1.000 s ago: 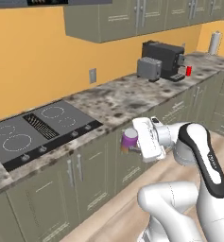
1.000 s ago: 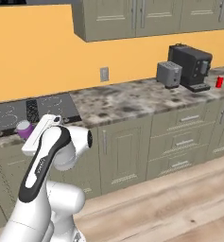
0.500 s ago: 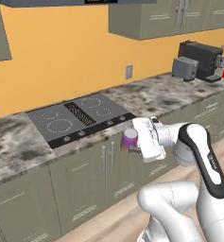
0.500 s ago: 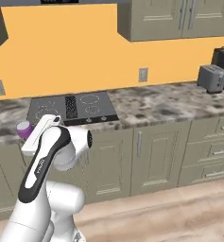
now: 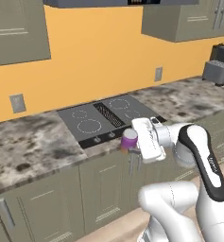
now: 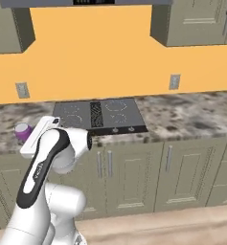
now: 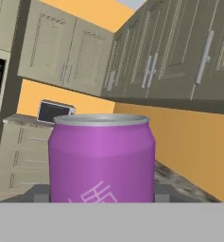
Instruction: Four empty soda cans are scattered around the kitchen. Gather all the cans and cluster them next to the stove for recycling.
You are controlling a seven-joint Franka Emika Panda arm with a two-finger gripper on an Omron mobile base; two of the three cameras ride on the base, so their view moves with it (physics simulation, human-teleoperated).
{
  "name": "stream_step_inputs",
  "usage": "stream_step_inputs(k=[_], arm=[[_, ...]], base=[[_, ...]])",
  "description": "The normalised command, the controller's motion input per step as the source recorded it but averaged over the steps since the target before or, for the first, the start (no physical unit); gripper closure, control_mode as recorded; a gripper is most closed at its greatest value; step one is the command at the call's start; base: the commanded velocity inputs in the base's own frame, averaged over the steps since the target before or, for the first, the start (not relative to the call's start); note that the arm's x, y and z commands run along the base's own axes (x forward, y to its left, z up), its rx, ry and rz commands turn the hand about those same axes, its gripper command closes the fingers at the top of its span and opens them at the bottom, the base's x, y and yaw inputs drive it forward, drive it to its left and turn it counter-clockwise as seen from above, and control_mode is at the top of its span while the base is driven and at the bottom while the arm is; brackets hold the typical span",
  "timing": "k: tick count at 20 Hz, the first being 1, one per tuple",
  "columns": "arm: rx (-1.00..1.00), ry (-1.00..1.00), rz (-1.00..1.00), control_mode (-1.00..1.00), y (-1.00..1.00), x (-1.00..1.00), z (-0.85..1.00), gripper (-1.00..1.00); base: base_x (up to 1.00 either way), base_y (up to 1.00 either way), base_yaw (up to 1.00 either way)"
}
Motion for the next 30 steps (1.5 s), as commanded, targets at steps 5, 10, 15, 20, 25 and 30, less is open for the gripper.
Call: stream_step_inputs(k=[5,10,15,20,25,30], arm=[[0.0,0.0,0.0,1.0,0.0,0.0,0.0,1.0],[0.0,0.0,0.0,1.0,0.0,0.0,0.0,1.0],[0.0,0.0,0.0,1.0,0.0,0.0,0.0,1.0],[0.0,0.0,0.0,1.0,0.0,0.0,0.0,1.0],[0.0,0.0,0.0,1.0,0.0,0.0,0.0,1.0],[0.0,0.0,0.0,1.0,0.0,0.0,0.0,1.0]], base=[[1.0,0.11,0.09],[0.74,0.35,0.14],[0.21,0.34,0.31],[0.0,0.25,0.44],[0.0,0.25,0.43],[0.13,0.1,0.09]])
